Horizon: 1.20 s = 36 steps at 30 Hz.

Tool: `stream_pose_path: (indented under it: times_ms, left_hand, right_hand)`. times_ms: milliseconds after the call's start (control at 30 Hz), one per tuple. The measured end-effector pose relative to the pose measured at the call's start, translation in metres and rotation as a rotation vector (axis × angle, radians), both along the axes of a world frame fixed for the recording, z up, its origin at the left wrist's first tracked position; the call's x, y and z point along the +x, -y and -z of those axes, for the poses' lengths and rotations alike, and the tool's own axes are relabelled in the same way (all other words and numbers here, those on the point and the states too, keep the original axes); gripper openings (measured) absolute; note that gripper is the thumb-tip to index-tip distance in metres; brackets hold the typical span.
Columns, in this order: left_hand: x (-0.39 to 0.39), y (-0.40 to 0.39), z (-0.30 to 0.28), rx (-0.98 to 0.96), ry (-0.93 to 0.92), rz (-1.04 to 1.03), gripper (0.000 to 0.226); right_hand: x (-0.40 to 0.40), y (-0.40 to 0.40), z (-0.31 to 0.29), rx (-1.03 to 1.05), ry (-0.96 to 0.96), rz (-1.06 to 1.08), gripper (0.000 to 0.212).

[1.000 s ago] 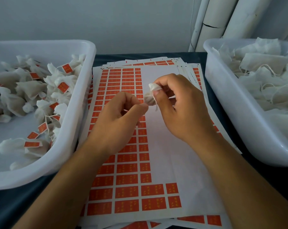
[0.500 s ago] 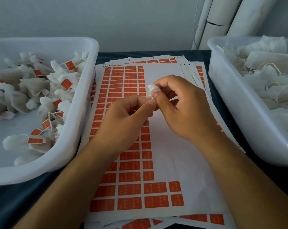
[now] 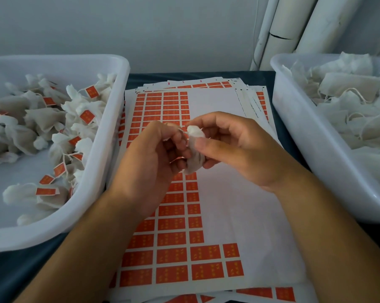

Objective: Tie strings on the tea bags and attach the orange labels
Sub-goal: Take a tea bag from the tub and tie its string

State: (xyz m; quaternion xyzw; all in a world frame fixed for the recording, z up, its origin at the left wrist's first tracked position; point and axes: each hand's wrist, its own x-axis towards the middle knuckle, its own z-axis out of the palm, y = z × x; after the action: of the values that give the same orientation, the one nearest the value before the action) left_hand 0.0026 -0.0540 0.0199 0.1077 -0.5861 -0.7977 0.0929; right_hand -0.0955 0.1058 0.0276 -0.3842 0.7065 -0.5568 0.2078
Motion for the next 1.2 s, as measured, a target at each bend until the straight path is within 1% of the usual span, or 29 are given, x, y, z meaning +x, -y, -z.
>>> stream_pose_path:
  times_ms: [100,200,300,433,533,700,767,833,933,1133,1200]
  left_hand:
    - [-0.001,-0.001,0.001,0.011,-0.017,0.002,0.026]
    - [-0.001,-0.003,0.0,0.066,-0.036,0.0,0.028]
    - [-0.001,-0.004,-0.001,0.126,-0.062,-0.018,0.027]
    - [-0.002,-0.005,-0.001,0.191,-0.075,-0.036,0.025]
    - [-0.003,-0.006,-0.001,0.223,-0.074,-0.052,0.029]
    - [-0.004,-0.008,0.003,0.173,-0.036,-0.047,0.032]
    - [-0.004,-0.008,0.005,0.198,-0.011,-0.015,0.031]
    - [-0.004,-0.009,0.005,0.23,-0.003,0.02,0.031]
    - [-0.002,-0.008,0.003,0.252,-0.016,0.021,0.033]
    - [-0.003,-0.008,0.001,0.313,-0.011,-0.011,0.032]
    - [-0.002,-0.008,0.0,0.32,-0.028,-0.013,0.031]
  right_hand:
    - [0.0,-0.001,0.0,0.067,-0.099,0.004,0.035]
    - [0.003,0.001,-0.001,0.063,-0.187,0.043,0.032]
    - [0.004,-0.001,-0.004,0.012,-0.192,0.062,0.027]
    - [0.004,-0.003,-0.008,-0.003,-0.202,0.054,0.027]
    - [0.005,-0.004,-0.01,-0.022,-0.226,0.056,0.027]
    - [0.008,-0.001,-0.007,0.082,-0.262,-0.01,0.036]
    - [0.009,0.002,-0.005,0.083,-0.252,0.008,0.031]
    - [0.01,0.004,-0.005,0.065,-0.254,0.043,0.02]
    - [0.011,0.005,-0.005,0.071,-0.285,0.052,0.012]
    - [0.007,0.002,-0.008,0.043,-0.281,0.063,0.01]
    - [0.006,0.001,-0.007,0.073,-0.29,0.055,0.017]
